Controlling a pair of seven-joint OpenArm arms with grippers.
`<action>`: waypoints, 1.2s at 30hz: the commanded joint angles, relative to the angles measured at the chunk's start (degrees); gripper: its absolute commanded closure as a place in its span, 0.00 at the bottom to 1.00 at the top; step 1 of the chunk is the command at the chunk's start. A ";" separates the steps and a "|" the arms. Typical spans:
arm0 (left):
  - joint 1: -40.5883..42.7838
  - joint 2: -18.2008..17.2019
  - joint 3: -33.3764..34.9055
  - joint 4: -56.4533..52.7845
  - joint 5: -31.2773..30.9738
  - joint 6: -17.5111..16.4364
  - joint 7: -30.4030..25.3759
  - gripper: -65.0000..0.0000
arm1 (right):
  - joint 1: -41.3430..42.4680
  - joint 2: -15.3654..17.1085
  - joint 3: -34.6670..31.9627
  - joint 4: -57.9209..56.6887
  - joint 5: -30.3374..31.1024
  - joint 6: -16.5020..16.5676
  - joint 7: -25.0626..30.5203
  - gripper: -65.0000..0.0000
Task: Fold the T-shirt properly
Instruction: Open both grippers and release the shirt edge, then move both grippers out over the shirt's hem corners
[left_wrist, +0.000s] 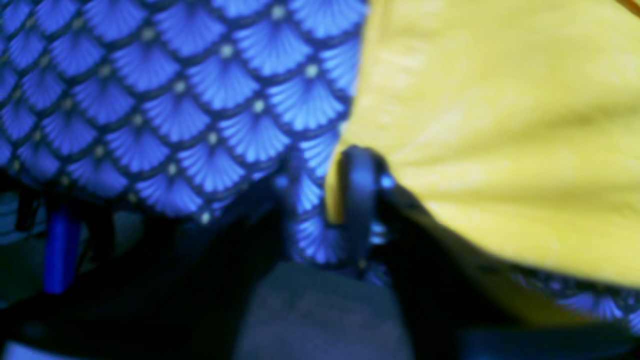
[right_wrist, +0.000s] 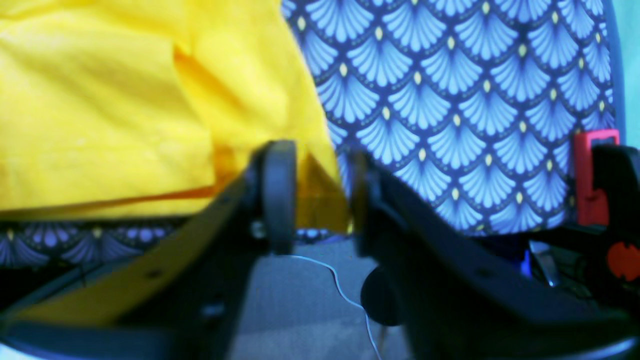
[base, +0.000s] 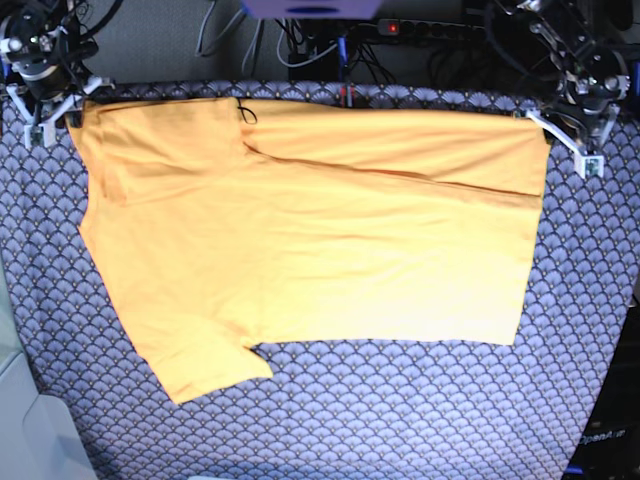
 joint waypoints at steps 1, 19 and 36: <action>0.03 -0.44 -0.18 0.51 0.39 -0.23 0.40 0.62 | -0.14 0.87 0.23 0.86 0.34 -0.47 1.15 0.63; -7.36 -2.19 -8.88 1.12 0.56 -0.23 0.23 0.52 | 9.54 2.63 11.75 1.04 0.26 -0.47 0.97 0.56; -30.57 -3.42 6.50 -10.22 11.37 -0.23 -5.31 0.52 | 46.37 6.50 -3.63 -25.77 -26.21 -0.47 1.15 0.56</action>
